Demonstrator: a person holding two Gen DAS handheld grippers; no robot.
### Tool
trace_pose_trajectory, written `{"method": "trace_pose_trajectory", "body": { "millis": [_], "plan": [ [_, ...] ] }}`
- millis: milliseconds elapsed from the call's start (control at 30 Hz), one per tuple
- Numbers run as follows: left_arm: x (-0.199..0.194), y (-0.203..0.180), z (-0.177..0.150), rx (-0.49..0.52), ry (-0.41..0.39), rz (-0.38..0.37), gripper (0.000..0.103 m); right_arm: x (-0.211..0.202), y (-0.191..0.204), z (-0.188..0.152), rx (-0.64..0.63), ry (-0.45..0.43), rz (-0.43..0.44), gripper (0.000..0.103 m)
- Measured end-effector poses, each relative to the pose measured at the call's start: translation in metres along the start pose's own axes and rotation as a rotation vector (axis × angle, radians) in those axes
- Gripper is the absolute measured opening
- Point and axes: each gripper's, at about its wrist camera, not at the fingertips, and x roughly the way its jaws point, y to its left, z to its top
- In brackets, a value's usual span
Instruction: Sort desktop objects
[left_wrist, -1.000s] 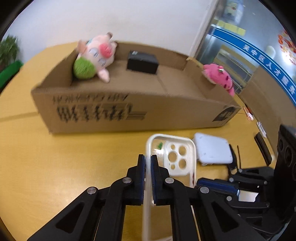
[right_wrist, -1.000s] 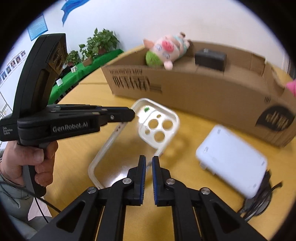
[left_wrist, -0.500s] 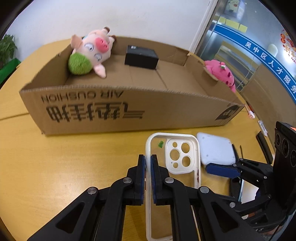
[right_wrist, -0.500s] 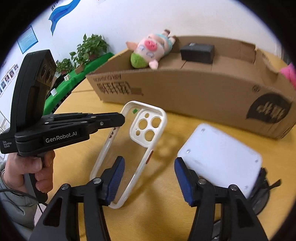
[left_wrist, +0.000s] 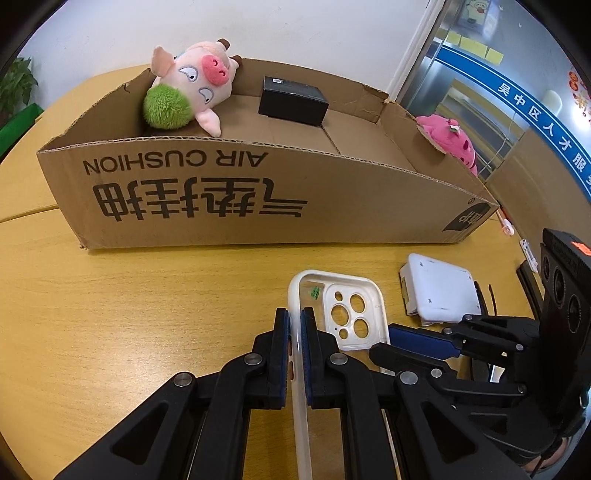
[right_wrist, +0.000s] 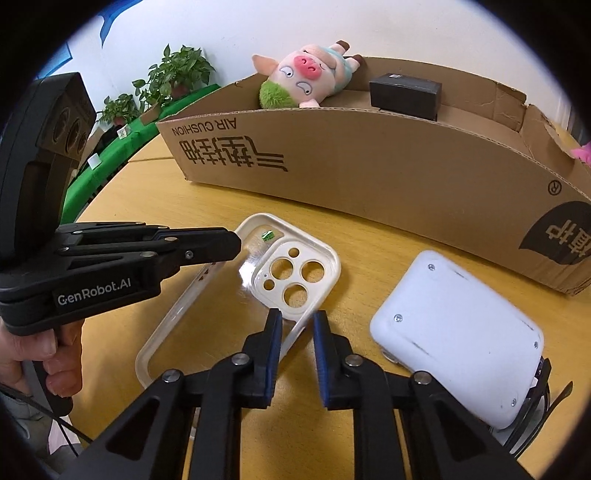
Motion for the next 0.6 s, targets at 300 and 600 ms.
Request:
{"method": "trace_pose_trajectory", "body": {
  "millis": [300,600],
  "plan": [
    [-0.017,-0.005,0.012,0.017,-0.041,-0.009,0.005,-0.016,-0.002,0.011,0.007,-0.068,-0.013,0.011],
    [-0.040,-0.022,0.044,0.055,-0.120,-0.039,0.005,-0.046,-0.012,0.041,-0.004,-0.157,-0.050,0.008]
  ]
}}
